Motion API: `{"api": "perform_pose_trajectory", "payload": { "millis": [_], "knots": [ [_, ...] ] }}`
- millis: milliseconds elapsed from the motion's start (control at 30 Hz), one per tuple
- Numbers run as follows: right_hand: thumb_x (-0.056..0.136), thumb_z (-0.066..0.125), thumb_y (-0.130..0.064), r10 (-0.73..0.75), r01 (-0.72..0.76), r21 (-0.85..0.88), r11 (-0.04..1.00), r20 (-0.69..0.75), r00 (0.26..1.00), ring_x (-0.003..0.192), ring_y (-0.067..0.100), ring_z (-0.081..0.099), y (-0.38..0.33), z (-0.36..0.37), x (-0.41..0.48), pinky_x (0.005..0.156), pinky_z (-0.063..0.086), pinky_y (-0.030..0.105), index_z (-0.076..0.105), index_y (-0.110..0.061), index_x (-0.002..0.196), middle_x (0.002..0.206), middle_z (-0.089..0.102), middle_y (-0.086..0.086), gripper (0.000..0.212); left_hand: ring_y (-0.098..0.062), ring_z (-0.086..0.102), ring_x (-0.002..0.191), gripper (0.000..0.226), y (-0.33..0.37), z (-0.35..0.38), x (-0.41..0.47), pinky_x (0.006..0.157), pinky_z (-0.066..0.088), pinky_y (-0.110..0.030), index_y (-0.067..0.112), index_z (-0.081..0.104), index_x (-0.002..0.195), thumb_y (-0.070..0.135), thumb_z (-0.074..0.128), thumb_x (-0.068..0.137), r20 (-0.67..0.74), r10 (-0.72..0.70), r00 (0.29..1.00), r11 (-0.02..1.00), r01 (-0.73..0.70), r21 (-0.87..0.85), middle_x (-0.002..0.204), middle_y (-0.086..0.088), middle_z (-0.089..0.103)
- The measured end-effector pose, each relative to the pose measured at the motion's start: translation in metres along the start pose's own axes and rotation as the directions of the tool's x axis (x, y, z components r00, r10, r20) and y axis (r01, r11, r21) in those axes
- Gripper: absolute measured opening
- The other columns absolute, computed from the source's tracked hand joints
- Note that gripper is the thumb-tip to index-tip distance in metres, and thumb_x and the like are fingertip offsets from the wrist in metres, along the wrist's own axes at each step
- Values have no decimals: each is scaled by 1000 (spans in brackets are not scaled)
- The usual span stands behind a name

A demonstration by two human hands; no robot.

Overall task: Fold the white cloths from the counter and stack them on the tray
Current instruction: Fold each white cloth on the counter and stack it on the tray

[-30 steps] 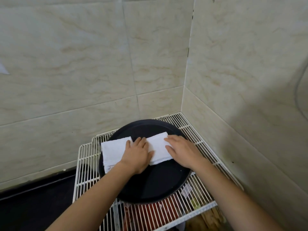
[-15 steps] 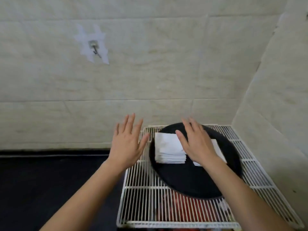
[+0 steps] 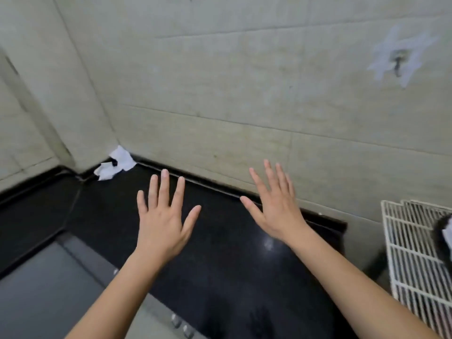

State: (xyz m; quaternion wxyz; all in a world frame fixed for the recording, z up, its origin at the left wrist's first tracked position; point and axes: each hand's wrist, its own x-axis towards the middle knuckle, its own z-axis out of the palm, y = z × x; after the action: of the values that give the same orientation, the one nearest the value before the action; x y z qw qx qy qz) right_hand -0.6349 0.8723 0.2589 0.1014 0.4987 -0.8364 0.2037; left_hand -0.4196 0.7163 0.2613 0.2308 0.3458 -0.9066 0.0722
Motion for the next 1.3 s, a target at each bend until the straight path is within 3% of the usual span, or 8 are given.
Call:
{"api": "perform_pose_trajectory", "payload": {
  "millis": [200,400,667,1067,1300],
  "knots": [
    [100,28,-64,-156,146,128,981,66,986,153,28,-14,-212,91,62,125,-1,46,4,-29,160,167,-14,5,74,-37,10,151,77,-213,-32,-37,112,23,-66,16,32,153,64,26,93,13,-150,989,982,148,114,164,-15,12],
    [101,30,-61,-326,306,177,935,97,940,153,25,-17,-334,135,100,125,-2,45,-1,-26,160,167,-15,6,75,-33,5,152,77,-332,-39,-59,114,22,-63,19,27,155,65,23,94,13,-265,964,950,258,177,165,-13,6],
    [101,31,-60,-377,361,177,916,67,924,154,24,-14,-407,201,174,125,1,45,3,-24,160,167,-10,6,75,-33,3,152,75,-435,-3,-24,116,21,-62,20,22,157,63,24,95,32,-292,956,942,282,180,165,-12,4],
    [102,36,-55,-218,193,231,954,87,972,154,27,-6,-450,327,361,124,3,42,7,-20,160,168,-5,6,74,-34,6,152,75,-597,88,146,116,21,-60,20,22,157,64,17,95,181,-210,961,958,166,234,165,-13,6],
    [103,38,-50,-180,143,131,981,342,922,154,31,-5,-467,398,433,125,9,46,-3,-20,160,167,-10,8,77,-30,-13,151,85,-668,152,200,120,8,-56,24,7,158,69,3,87,305,-243,921,968,211,134,164,-10,-12]
  ]
}}
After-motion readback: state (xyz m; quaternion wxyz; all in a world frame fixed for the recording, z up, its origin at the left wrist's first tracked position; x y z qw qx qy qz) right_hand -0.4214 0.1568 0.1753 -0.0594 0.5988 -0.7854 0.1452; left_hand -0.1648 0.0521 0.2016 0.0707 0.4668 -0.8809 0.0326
